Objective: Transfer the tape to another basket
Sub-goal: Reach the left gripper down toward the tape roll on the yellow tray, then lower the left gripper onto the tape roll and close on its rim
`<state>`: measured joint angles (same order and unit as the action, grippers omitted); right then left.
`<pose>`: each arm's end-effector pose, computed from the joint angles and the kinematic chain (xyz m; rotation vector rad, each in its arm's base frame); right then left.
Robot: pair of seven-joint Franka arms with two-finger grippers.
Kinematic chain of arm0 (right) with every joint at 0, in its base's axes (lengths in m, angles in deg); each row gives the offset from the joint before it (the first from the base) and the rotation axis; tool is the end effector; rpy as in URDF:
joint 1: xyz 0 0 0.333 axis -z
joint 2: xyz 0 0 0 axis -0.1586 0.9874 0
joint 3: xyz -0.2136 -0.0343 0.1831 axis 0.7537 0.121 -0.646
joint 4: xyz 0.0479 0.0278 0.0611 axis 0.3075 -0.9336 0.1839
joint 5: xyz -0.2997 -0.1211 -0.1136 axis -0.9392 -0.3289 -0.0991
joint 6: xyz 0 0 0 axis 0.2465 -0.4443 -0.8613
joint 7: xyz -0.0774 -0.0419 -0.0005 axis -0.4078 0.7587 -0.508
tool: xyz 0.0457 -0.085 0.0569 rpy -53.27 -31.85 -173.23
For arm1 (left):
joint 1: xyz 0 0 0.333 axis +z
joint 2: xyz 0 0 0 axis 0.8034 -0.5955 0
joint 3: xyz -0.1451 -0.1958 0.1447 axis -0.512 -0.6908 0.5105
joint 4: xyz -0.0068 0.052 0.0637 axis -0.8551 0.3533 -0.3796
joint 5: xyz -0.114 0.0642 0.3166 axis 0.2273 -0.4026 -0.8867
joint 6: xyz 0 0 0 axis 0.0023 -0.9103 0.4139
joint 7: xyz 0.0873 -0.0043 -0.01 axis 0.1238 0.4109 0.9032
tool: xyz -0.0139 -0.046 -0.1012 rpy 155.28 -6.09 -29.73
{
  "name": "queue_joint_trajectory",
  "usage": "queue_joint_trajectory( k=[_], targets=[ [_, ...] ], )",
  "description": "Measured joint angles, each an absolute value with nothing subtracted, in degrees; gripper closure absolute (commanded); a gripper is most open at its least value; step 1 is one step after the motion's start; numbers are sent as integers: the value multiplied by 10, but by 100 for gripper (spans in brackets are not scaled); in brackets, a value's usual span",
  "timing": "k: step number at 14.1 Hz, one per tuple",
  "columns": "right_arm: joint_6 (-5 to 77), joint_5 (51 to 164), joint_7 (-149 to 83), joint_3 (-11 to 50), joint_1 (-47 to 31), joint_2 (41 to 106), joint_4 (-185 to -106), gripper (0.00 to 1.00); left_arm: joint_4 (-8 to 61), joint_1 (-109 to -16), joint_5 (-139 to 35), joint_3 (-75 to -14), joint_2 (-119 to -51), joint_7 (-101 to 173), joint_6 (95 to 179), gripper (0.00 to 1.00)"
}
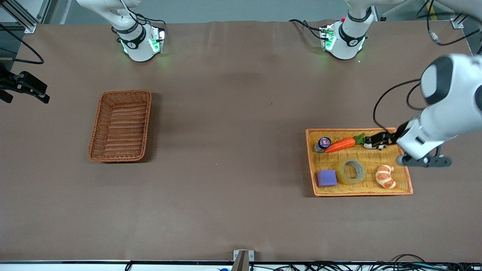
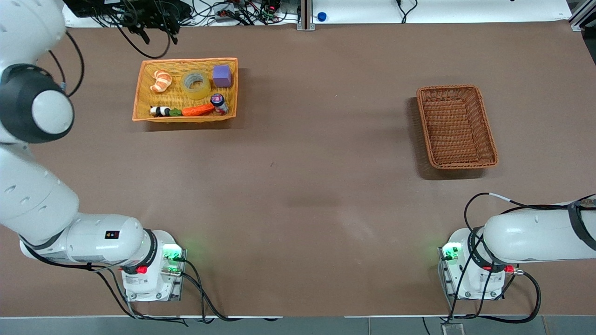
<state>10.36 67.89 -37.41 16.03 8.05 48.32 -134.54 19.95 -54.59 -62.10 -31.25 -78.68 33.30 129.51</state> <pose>0.4963 -0.0144 0.6163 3.0928 -0.0097 0.0944 0.5895 -0.0577 0.4065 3.1286 -0.0710 -0.0857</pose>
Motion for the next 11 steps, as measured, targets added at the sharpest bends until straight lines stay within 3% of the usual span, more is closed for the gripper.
queue_joint_trajectory(
  k=[6, 11],
  targets=[
    [104, 679, -374, 160, 82, 485, -1345, 0, 201, -526, -621, -312, -892, 333, 1430, 0],
    [104, 679, -374, 160, 82, 486, -1345, 0, 204, -520, -621, -312, -938, 333, 1453, 0]
  ],
)
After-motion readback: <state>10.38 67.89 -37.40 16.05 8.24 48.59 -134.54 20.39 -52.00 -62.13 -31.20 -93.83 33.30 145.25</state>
